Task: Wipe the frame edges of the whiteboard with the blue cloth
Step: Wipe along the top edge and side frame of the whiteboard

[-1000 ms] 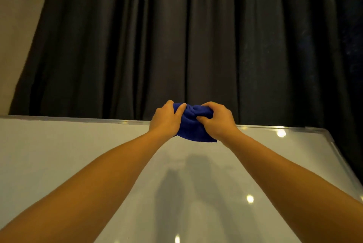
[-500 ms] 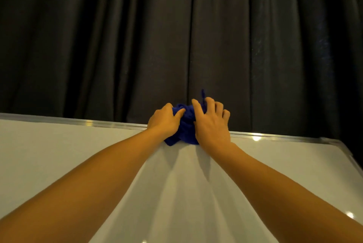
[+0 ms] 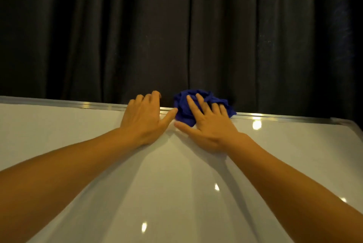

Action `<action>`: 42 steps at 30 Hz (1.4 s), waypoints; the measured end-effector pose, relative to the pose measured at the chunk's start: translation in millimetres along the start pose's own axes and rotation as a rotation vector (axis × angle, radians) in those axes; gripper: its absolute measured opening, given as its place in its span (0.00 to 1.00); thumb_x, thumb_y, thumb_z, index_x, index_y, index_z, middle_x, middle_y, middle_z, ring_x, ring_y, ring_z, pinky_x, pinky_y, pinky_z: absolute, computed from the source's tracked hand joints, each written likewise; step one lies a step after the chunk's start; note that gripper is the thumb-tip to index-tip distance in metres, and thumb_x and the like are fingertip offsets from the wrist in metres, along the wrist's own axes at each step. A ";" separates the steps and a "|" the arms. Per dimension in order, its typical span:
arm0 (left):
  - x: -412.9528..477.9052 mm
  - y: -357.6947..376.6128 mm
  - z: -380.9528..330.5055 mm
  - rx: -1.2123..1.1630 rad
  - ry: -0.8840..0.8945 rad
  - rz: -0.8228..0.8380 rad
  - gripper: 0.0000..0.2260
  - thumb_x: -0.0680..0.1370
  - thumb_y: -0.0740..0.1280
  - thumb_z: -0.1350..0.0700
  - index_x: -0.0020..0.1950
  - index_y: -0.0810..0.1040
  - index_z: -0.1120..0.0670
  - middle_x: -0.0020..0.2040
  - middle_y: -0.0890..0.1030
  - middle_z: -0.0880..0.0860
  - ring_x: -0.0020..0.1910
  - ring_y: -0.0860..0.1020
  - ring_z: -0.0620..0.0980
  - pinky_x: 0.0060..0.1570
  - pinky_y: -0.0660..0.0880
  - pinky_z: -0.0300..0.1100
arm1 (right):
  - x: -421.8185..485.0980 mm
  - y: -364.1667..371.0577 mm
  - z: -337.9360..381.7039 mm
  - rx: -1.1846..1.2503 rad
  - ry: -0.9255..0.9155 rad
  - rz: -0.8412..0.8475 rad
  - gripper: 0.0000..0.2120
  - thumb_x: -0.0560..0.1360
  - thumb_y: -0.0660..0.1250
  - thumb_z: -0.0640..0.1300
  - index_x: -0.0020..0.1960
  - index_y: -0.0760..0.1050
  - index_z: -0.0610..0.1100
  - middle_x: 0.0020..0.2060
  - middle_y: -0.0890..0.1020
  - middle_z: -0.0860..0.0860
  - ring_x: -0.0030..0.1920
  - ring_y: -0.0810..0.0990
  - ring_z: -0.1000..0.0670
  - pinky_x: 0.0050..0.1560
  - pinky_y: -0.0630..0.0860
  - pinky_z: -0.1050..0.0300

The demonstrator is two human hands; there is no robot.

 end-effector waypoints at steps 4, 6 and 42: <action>-13.8 13.7 2.2 0.137 0.067 0.198 0.33 0.78 0.50 0.33 0.76 0.60 0.52 0.73 0.67 0.56 0.72 0.65 0.58 0.75 0.54 0.57 | -1.8 7.7 3.5 0.022 0.043 0.039 0.39 0.63 0.34 0.82 0.69 0.24 0.70 0.78 0.34 0.51 0.76 0.36 0.34 0.71 0.30 0.37; -16.5 13.0 4.6 0.135 0.090 0.221 0.33 0.78 0.51 0.35 0.78 0.56 0.52 0.75 0.64 0.56 0.74 0.62 0.58 0.76 0.50 0.57 | 1.1 13.8 14.7 0.064 -0.003 0.042 0.34 0.64 0.33 0.81 0.67 0.25 0.74 0.78 0.34 0.52 0.76 0.37 0.33 0.70 0.29 0.36; -45.5 30.7 -39.5 0.132 0.042 0.316 0.57 0.60 0.37 0.18 0.78 0.33 0.53 0.81 0.40 0.57 0.79 0.38 0.64 0.73 0.40 0.70 | -85.5 -27.5 -109.4 0.043 0.401 0.125 0.35 0.71 0.38 0.76 0.74 0.32 0.68 0.79 0.37 0.53 0.76 0.31 0.41 0.72 0.30 0.39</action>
Point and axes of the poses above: each hand's wrist, its own x-axis towards the middle knuckle, its own y-axis out of the palm, z = x × y, the point moved 7 cm from there along x, towards the middle knuckle
